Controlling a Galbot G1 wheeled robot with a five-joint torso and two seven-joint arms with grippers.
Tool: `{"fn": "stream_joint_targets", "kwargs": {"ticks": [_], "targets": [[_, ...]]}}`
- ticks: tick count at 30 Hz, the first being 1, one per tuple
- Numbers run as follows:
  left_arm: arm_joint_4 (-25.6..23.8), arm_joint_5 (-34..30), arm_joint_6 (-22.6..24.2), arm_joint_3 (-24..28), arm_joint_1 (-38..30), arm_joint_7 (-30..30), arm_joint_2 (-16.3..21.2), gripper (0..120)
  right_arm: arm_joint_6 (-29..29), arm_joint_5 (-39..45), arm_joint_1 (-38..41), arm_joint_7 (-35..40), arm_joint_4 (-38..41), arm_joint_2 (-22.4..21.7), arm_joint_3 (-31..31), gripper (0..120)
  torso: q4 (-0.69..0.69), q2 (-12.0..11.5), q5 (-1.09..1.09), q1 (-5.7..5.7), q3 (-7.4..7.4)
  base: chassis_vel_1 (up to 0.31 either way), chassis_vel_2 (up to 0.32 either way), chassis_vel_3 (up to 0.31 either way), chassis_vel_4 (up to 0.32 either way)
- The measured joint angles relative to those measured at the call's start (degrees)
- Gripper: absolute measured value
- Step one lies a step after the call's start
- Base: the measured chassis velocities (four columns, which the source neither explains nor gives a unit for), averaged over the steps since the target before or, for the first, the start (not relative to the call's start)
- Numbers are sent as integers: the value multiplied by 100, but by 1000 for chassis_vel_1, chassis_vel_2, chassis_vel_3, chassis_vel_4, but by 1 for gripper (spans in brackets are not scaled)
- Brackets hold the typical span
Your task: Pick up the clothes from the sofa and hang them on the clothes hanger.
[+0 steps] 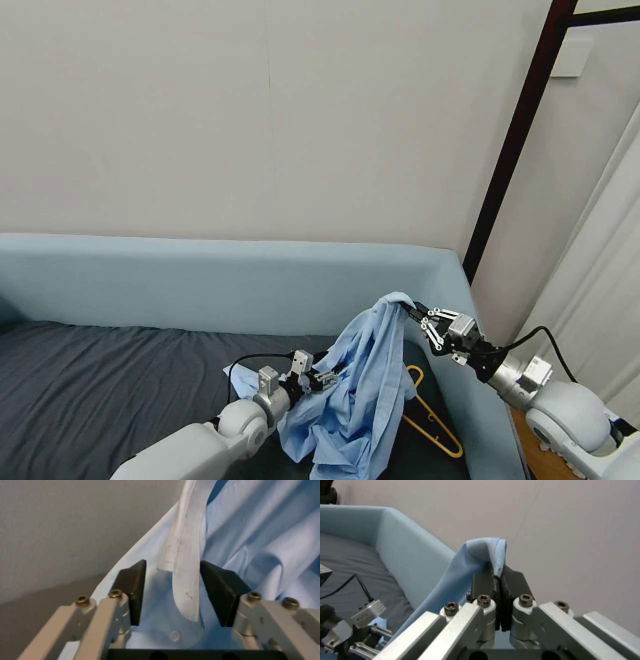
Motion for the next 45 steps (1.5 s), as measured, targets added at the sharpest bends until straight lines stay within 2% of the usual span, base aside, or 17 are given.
{"fn": "stream_joint_targets", "kwargs": {"ticks": [1, 4, 5, 7, 8, 11, 17, 23, 27, 31, 33, 34, 36, 39, 40, 44, 45], "targets": [[26, -18, 2, 3, -15, 0, -21, 36, 12, 0, 5, 1, -22, 13, -5, 0, 0, 0, 0, 0, 0, 0, 0, 0, 0], [35, -31, 2, 6, -17, -5, -31, 30, 19, 0, 10, 5, -41, 32, -11, 0, 0, 0, 0, 0, 0, 0, 0, 0, 0], [31, -37, 2, 6, -12, -16, -25, 23, 23, -4, 16, 5, -54, 42, -17, 0, 0, 0, 0, 0, 0, 0, 0, 0, 0], [-24, -27, 3, 6, 40, -15, 49, 13, 31, -12, 29, 7, -86, 66, -37, 0, 0, 0, 0, 0, 0, 0, 0, 0, 0], [-24, -27, 3, 6, 40, -15, 49, 13, 31, -12, 29, 7, -86, 66, -37, 0, 0, 0, 0, 0, 0, 0, 0, 0, 0], [-148, 0, 3, -43, 122, -23, 171, 0, 36, -20, 53, 10, -129, 90, -59, 0, 0, 0, -1, 0, 0, 0, 0, 0, 0], [-402, -17, 3, -240, 202, -129, 399, 0, 37, -49, 71, 12, -192, 107, -82, 0, 0, 0, -1, 0, 0, 0, 0, 0, 0], [-938, -63, 58, -513, 258, -266, 727, 0, 3, -110, 168, 36, -371, 114, -145, 0, 0, 0, 0, 0, 0, 0, 0, 0, 0], [-1641, -223, 178, -884, 384, -370, 1170, 0, -477, 1, 378, 447, -371, 60, -289, 0, -1, 0, -1, 0, 0, 0, 0, 0, 0], [-2044, -345, 246, -1226, 554, -458, 1458, 0, -861, 234, 593, 797, -318, 54, -438, 0, -1, 0, -2, 0, 0, 0, 0, 0, 0], [-2490, -516, 346, -1699, 788, -539, 1725, 0, -1198, 490, 959, 1104, -287, 88, -703, 0, 0, 0, -1, 0, 0, 0, 0, 0, 0], [-2490, -516, 346, -1699, 788, -539, 1725, 0, -1198, 490, 959, 1104, -287, 88, -703, 0, 0, 0, -1, 0, 0, 0, 0, 0, 0], [-2769, -638, 426, -2057, 938, -617, 1895, 0, -1333, 617, 1279, 1226, -330, 127, -901, 0, 1, 0, -2, -1, -1, 0, 0, 0, 0], [-3297, -999, 616, -2701, 1110, -797, 2275, 0, -1478, 701, 2170, 1271, -599, 178, -1563, 0, 2, 0, -1, 0, 0, 0, 0, 0, 0], [-3297, -999, 616, -2701, 1110, -797, 2275, 0, -1478, 701, 2170, 1271, -599, 178, -1563, 0, 2, 0, -1, 0, 0, 0, 0, 0, 0], [-3464, -1411, 784, -2938, 674, -966, 2582, 0, -1620, 694, 3579, 1309, -1026, 254, -2514, 0, 0, 0, 0, 0, 0, 0, 0, 0, 0], [-3464, -1411, 784, -2938, 674, -966, 2582, 0, -1620, 694, 3579, 1309, -1026, 254, -2514, 0, 0, 0, 0, 0, 0, 0, 0, 0, 0]]}}
